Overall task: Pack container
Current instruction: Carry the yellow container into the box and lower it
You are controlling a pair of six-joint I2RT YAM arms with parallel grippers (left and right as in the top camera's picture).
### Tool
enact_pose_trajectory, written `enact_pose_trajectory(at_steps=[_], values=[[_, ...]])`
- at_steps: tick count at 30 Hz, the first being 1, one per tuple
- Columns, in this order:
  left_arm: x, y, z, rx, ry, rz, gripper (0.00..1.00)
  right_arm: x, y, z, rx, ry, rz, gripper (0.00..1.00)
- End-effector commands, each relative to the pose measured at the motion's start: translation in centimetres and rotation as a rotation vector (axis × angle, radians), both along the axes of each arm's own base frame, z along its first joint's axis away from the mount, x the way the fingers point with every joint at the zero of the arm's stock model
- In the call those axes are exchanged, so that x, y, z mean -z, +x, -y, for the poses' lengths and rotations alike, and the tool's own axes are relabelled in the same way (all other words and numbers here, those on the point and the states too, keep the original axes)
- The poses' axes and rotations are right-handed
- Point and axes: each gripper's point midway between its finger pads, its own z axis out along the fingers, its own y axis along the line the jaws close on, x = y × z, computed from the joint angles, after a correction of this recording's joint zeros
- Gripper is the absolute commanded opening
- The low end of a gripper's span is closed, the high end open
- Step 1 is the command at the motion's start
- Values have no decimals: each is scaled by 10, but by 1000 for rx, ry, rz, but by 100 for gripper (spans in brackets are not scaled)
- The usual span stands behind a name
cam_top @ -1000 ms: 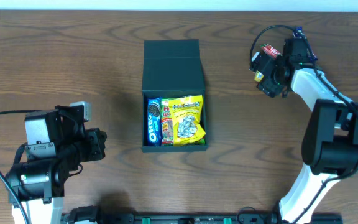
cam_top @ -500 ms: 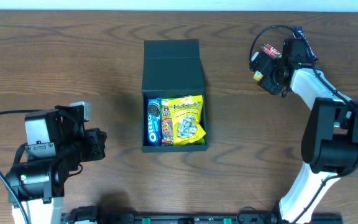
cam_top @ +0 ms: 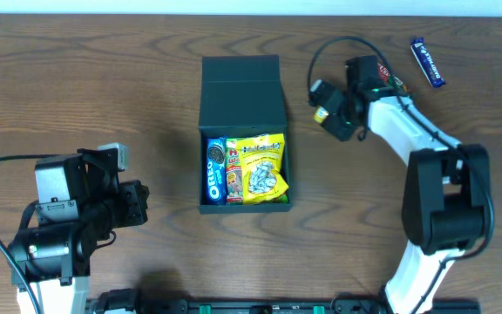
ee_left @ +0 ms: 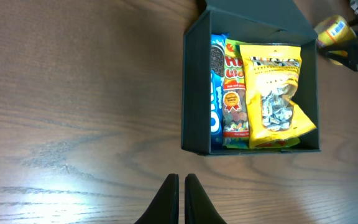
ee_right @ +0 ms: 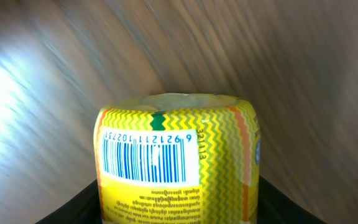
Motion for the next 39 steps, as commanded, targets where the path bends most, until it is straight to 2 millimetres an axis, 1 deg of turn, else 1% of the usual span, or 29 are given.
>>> enact_pose_trajectory(at_steps=[1,2,4,5,6,7,8,9,11,13,14,18,21,24,26,29,34,37,39], values=[[-3,-1,-1,10,13,7,6,-62,4,-29,125,132,104,50],[-3,-1,-1,10,13,3,6,-73,3,-35,147,158,119,51],[-1,-4,0,17,15,-6,6,-103,-4,-52,199,230,154,50],[-1,-4,0,19,17,-8,5,-114,-7,-59,207,255,164,50],[-1,-5,0,22,18,-10,6,-128,-15,-70,208,294,169,50],[0,-5,0,22,18,-11,6,-139,-21,-77,211,324,172,50],[0,-5,0,21,18,-11,6,-151,-28,-87,220,362,172,52],[-1,-5,0,21,18,-10,6,-160,-36,-96,237,403,165,52],[-1,-3,0,21,19,-3,6,-177,-53,-115,273,489,133,49],[-2,-2,0,21,20,5,6,-187,-72,-136,334,575,70,45],[-3,-1,-1,21,20,8,6,-189,-80,-146,361,609,36,43],[-3,-1,-1,21,20,9,6,-186,-108,-186,458,704,-108,40],[-3,-1,-1,21,20,9,6,-180,-125,-209,501,720,-171,37],[-3,-1,0,21,20,8,6,-167,-139,-226,571,715,-227,38],[-3,-1,0,21,20,8,6,-151,-145,-236,612,687,-252,38],[-2,-2,0,21,19,2,6,-130,-150,-244,656,649,-288,38],[-1,-5,0,21,17,-10,6,-94,-144,-243,722,580,-302,38],[-1,-5,0,21,17,-10,6,-76,-142,-240,753,534,-302,43],[-1,-5,0,21,17,-11,6,-64,-144,-239,775,510,-320,52]])
